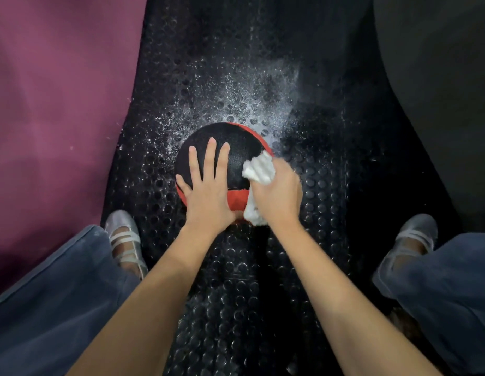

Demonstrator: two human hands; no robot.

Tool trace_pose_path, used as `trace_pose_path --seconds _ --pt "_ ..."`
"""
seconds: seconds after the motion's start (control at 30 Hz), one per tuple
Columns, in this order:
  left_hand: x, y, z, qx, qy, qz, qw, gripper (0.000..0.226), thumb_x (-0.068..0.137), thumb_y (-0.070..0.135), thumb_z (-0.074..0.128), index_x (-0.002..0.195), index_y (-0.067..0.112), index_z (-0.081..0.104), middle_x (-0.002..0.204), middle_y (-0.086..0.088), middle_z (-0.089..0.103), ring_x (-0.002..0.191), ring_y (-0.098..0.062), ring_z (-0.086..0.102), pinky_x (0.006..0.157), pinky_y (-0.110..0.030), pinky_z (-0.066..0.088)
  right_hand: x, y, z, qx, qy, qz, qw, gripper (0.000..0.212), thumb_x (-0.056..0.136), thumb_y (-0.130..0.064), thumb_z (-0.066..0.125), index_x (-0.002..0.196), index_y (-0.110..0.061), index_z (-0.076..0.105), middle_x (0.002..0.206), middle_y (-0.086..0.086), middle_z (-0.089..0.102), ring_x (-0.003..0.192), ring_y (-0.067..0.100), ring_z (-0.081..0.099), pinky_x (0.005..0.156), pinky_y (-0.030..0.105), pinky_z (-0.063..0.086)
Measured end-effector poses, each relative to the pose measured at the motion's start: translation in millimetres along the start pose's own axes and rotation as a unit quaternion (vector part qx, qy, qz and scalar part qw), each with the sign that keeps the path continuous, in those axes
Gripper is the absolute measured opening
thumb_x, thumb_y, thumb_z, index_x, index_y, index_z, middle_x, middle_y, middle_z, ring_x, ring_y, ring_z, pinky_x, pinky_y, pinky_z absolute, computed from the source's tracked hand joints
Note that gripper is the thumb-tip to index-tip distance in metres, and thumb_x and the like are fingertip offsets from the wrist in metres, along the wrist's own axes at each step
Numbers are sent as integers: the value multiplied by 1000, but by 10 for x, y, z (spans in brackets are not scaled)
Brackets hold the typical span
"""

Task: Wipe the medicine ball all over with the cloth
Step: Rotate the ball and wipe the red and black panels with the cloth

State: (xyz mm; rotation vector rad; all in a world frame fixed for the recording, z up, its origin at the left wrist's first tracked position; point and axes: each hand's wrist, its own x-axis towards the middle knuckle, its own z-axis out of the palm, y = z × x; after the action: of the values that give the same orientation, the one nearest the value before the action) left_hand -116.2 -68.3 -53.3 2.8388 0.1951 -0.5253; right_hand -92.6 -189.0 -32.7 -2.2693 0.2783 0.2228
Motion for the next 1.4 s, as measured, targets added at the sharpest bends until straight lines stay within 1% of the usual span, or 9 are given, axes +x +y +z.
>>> trace_pose_path --seconds 0.17,0.27,0.47,0.6,0.83,1.0,1.07,1.27,1.4 --pt "-32 12 -12 18 -14 -7 1000 144 59 58 83 150 25 -23 156 5 -31 144 -30 -28 109 -71 9 225 -11 -35 -9 2 10 1000 11 83 -26 59 83 -15 59 84 4 62 77 25 55 67 34 43" --pt "-36 52 -2 22 -14 -6 1000 145 58 60 82 149 25 -25 156 5 -31 144 -31 -28 109 -71 8 505 -26 -82 -35 -10 32 999 11 83 -26 61 77 -21 55 76 -1 57 73 23 53 62 28 35" --pt "-53 52 35 16 -8 -10 1000 144 59 58 83 149 27 -25 156 6 -31 144 -30 -29 109 -70 8 166 90 -41 -25 -19 17 999 14 81 -28 62 81 -14 61 79 5 63 75 26 57 66 33 46" --pt "-77 59 42 28 -15 -8 999 145 59 59 82 148 26 -28 155 4 -34 143 -33 -29 108 -71 7 485 57 -58 -20 0 49 999 9 80 -25 62 77 -18 60 77 3 61 74 24 55 61 27 36" --pt "-17 55 43 13 -3 -14 1000 143 60 59 83 148 28 -26 156 7 -32 144 -30 -29 109 -71 7 257 101 -7 -4 3 40 999 17 82 -28 64 86 -11 64 83 7 65 78 27 57 67 32 43" --pt "-46 68 78 37 10 -11 999 142 63 60 81 144 27 -31 156 4 -30 144 -33 -26 109 -70 11 94 123 6 16 24 27 999 27 73 -39 50 72 -13 54 71 2 58 70 25 54 63 34 43" --pt "-30 102 75 38 6 -14 999 143 61 59 82 146 25 -28 157 3 -30 144 -34 -26 108 -71 10 235 77 -11 16 38 39 998 24 77 -38 53 72 -15 54 66 -3 55 68 23 53 61 31 40" --pt "27 56 67 -3 16 -12 1000 133 67 59 78 150 28 -22 157 8 -28 145 -29 -27 109 -71 8 -136 141 56 26 37 29 999 24 82 -34 58 89 -11 63 86 6 65 78 24 58 70 35 45" --pt "24 44 50 3 12 -12 1000 136 65 59 79 150 26 -22 158 6 -28 144 -30 -26 108 -72 9 -104 150 76 38 58 9 998 27 78 -34 55 86 -9 61 85 7 64 79 28 59 70 40 47"
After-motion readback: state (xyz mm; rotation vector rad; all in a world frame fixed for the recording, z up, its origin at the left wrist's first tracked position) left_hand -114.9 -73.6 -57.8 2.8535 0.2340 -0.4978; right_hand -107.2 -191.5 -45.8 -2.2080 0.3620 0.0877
